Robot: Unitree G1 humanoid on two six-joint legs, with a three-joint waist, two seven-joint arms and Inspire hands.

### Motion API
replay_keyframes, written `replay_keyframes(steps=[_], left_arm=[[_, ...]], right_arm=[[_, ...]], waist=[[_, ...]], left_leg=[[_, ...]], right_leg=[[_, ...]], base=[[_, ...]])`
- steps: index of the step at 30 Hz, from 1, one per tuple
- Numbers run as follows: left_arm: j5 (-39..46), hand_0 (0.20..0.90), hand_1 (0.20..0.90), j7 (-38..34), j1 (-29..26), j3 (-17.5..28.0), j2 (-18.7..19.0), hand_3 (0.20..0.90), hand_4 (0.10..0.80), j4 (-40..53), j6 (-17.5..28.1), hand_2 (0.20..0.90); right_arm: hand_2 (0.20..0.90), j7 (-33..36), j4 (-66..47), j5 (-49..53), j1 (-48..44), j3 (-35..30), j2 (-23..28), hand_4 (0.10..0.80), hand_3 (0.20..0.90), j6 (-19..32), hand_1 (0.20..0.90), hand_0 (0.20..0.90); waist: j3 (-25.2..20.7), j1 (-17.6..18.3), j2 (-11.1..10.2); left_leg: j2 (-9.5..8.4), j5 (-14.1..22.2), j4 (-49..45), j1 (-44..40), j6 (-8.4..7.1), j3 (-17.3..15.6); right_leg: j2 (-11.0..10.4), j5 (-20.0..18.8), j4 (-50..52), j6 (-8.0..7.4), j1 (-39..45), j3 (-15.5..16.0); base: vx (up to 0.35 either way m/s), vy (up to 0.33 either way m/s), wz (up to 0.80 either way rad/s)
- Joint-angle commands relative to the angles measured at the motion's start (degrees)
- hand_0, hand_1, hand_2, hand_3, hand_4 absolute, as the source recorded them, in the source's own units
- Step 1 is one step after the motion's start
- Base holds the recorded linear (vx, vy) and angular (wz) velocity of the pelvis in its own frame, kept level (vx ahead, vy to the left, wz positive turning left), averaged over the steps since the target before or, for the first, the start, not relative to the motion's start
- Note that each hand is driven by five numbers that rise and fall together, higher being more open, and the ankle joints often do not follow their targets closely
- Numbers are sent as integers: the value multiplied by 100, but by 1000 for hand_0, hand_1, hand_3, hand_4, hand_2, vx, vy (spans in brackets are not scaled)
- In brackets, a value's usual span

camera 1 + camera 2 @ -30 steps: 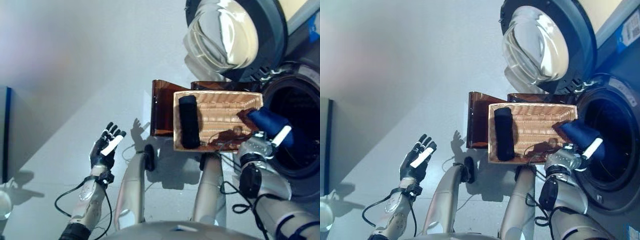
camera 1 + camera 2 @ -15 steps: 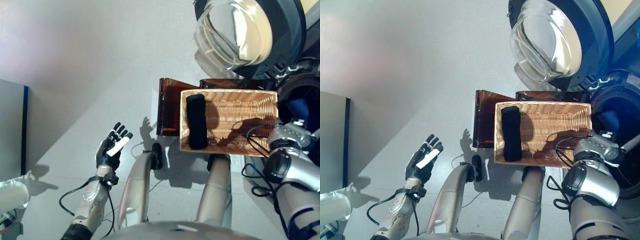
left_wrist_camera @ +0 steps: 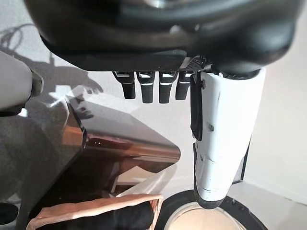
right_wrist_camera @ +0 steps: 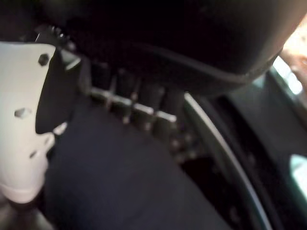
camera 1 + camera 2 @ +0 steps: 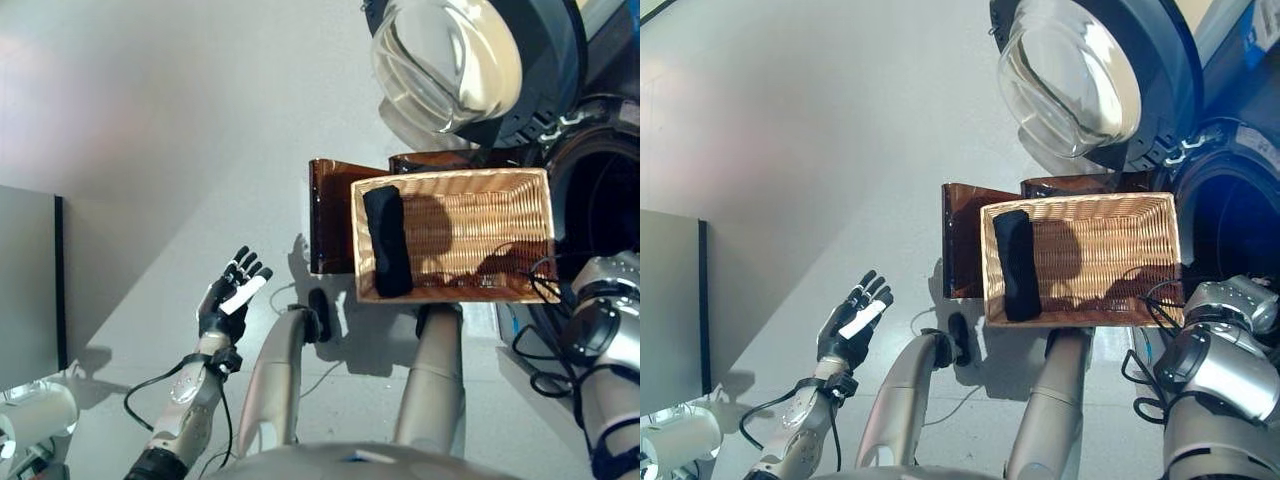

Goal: Pick up the clothes and place them into the washing machine

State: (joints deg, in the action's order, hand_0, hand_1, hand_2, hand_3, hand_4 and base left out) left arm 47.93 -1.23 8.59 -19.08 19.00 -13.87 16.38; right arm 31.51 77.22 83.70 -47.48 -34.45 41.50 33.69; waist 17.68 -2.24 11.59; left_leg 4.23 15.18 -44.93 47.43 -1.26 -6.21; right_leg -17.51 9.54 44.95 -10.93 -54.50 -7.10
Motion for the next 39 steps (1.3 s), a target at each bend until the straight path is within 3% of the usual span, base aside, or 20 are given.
replay_keyframes(steps=[1, 11, 20, 29, 34, 39], left_arm=[[41, 900, 900, -15, 93, 237, 322, 900, 800, 346, 322, 900], [153, 900, 900, 75, 80, 336, 348, 900, 800, 316, 406, 900], [120, 900, 900, 137, -27, 511, 189, 900, 800, -112, 438, 900], [-69, 900, 900, 200, -13, 751, 29, 900, 800, -487, 469, 900], [-197, 900, 900, 212, -20, 900, -51, 900, 800, -671, 520, 900], [-488, 900, 900, 118, 2, 1163, -127, 900, 800, -772, 597, 900]], right_arm=[[900, -38, 158, -420, 49, 427, 430, 800, 900, 289, 900, 900], [900, -479, -148, -382, 53, 641, -202, 800, 900, 198, 900, 900], [900, -913, -324, -390, 484, 813, -1257, 800, 900, 68, 900, 900], [900, -1087, -347, -788, 1196, 922, -1851, 800, 900, -207, 900, 900], [900, -1088, -336, -1722, 1565, 1561, -2040, 800, 900, -627, 900, 900], [900, -952, -704, -3494, 2007, 2533, -2228, 800, 900, -1064, 900, 900]], waist=[[-288, 67, -53], [-242, 9, -150], [-317, 4, -490], [-406, 84, -777], [-457, 86, -940], [-411, 103, -1098]], left_leg=[[287, -271, 326, -117, -449, 450], [196, -559, 887, -282, -444, 419], [52, -991, 2059, -1052, -463, 439], [25, -1402, 2987, -1777, -496, 475], [82, -1619, 3502, -2307, -544, 510], [155, -1647, 3496, -2566, -570, 560]], right_leg=[[1, -151, 2, 302, 191, 162], [-24, -518, -658, 211, 544, 331], [-70, -1140, -2139, 81, 1596, 663], [-155, -1679, -3301, -22, 2508, 933], [-148, -1880, -3817, -59, 3057, 1090], [-110, -1807, -3722, -40, 3311, 1150]], base=[[0, 0, 0], [0, 0, 0], [34, -12, 1], [49, -14, 3], [63, -25, 0], [45, -27, 4]])
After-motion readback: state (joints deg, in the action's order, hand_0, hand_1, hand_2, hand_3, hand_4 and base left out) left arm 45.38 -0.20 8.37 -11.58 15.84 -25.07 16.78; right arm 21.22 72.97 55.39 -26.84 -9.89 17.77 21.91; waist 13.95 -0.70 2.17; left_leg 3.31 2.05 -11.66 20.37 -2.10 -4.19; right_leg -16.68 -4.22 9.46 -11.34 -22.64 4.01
